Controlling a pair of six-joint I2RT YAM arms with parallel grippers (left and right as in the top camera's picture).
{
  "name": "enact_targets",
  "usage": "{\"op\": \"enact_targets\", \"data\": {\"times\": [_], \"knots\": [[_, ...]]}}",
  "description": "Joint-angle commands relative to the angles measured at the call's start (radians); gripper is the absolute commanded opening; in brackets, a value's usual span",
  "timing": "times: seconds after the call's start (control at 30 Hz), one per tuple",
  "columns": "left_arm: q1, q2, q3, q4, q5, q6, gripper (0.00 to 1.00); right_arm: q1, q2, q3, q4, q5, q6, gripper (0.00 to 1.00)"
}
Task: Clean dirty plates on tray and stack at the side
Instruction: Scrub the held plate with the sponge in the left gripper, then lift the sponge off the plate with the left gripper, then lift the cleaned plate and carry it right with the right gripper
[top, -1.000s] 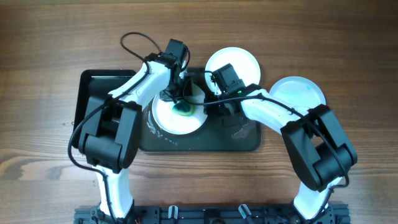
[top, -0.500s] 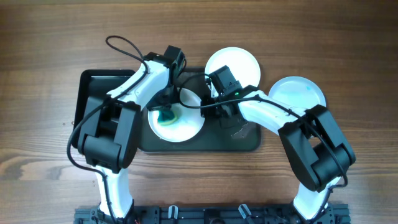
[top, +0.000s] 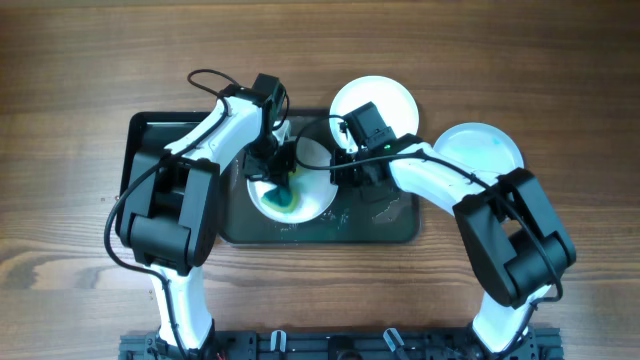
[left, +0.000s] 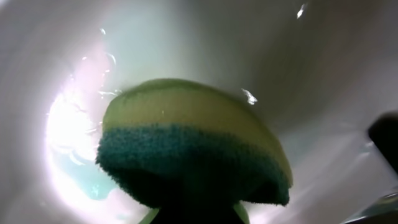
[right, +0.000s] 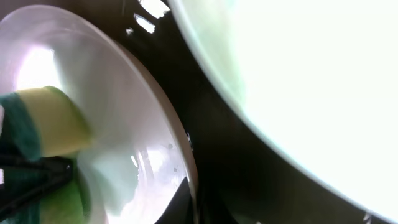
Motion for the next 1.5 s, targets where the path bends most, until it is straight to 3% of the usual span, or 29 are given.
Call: {"op": "enact_targets", "data": {"times": [0.0, 0.2, 0.5, 0.63, 0.97, 1.23, 1.47], "knots": [[-0.02, 0.028, -0.008, 0.152, 0.16, -0.102, 0.04, 0.023, 0.038, -0.019, -0.013, -0.005, 0.012, 0.04], [-0.02, 0.026, -0.008, 0.23, 0.061, -0.218, 0.04, 0.023, 0.038, -0.019, -0.015, -0.005, 0.012, 0.04], [-0.02, -0.12, -0.008, 0.088, -0.427, -0.285, 0.04, 0.023, 0.038, -0.019, -0.015, -0.003, 0.01, 0.04], [-0.019, -0.212, -0.007, 0.048, -0.535, -0.284, 0.04, 0.023, 0.038, -0.019, -0.015, 0.003, 0.013, 0.04], [-0.002, -0.344, -0.008, 0.018, -0.548, -0.283, 0.04, 0.027, 0.003, 0.029, -0.098, 0.006, -0.022, 0.04], [0.06, -0.344, -0.008, 0.016, -0.514, -0.283, 0.04, 0.087, -0.137, 0.089, -0.282, 0.323, -0.076, 0.04], [0.081, -0.344, -0.008, 0.016, -0.48, -0.283, 0.04, 0.236, -0.31, 0.089, -0.363, 0.777, -0.089, 0.04]]}}
